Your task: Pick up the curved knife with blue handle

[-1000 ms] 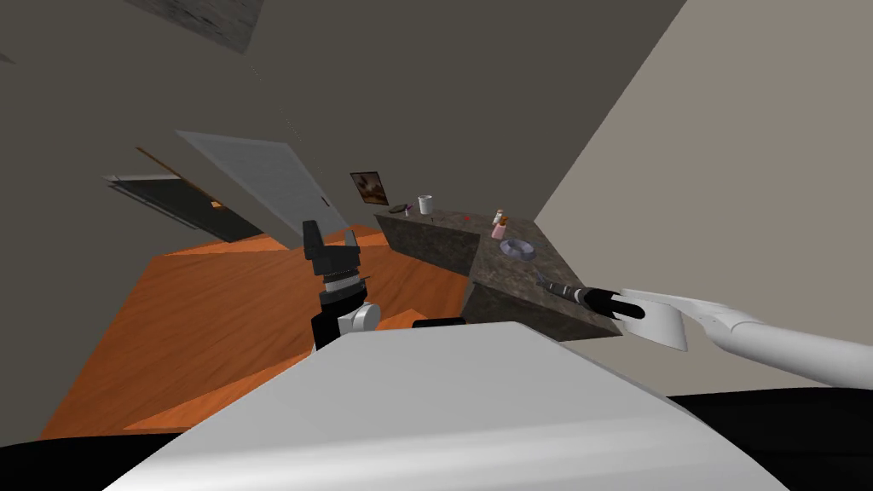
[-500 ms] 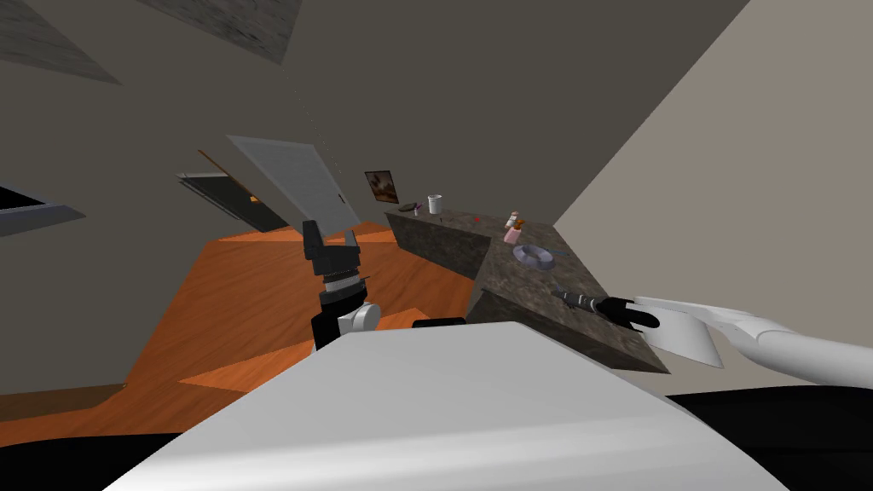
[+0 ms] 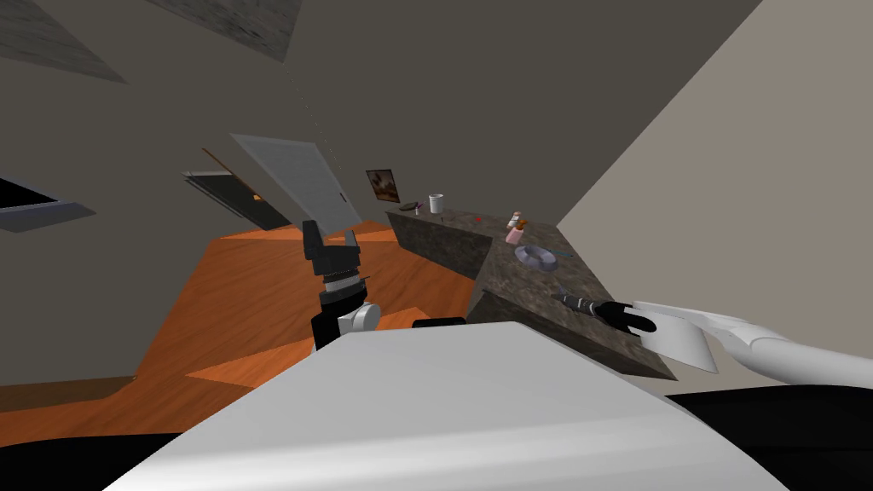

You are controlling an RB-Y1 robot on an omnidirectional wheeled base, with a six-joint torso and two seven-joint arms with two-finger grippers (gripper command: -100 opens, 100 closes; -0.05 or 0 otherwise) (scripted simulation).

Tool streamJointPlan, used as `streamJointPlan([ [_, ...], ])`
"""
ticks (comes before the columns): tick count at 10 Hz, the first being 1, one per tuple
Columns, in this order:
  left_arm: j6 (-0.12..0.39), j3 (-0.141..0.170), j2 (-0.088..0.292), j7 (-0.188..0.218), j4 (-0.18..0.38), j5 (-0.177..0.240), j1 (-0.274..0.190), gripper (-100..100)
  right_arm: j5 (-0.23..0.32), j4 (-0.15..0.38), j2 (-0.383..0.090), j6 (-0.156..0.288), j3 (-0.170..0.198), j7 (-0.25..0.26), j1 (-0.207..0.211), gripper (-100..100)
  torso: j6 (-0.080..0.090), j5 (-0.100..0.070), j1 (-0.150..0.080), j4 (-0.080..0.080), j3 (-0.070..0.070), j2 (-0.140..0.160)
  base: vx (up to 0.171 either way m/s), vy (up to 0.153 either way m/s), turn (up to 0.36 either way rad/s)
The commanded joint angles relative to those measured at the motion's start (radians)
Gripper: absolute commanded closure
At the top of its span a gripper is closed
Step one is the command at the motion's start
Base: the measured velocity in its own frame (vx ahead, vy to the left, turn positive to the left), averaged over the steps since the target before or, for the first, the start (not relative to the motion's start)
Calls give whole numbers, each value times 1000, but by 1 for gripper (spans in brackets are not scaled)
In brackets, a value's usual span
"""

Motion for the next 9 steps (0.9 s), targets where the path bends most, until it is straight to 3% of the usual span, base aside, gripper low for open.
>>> streamJointPlan([
  [1, 0, 0, 0, 0, 0, 0, 0, 0, 0, 0, 0, 0, 0, 0, 0, -100, 0, 0, 0, 0, 0, 0, 0, 0, 0],
  [2, 0, 0, 0, 0, 0, 0, 0, 0, 0, 1, 2, 0, 0, 1, 0, 100, 0, 0, 0, 0, 0, 0, 0, 0, 0],
  [6, 0, 0, 0, 0, 0, 0, 0, 0, 1, 0, 1, 0, 0, 2, -1, 100, 1, -1, -1, 0, -1, -1, 0, 0, 0],
  [7, 0, 0, 0, 0, 0, 0, 0, 0, 1, 0, 1, -1, 0, 2, -1, 0, 1, -1, -1, 0, -1, -1, 0, 0, 0],
  [8, 0, 0, 0, 0, 0, 0, 0, 0, -12, -14, -30, -3, 15, -8, -11, 100, 1, -1, -1, 0, -1, -1, 14, 9, -38],
  [9, 0, 0, 0, 0, 0, 0, 0, 0, -17, -25, -46, -3, 16, -13, -11, 100, 1, 0, 0, 0, -1, -1, 12, 14, -41],
])
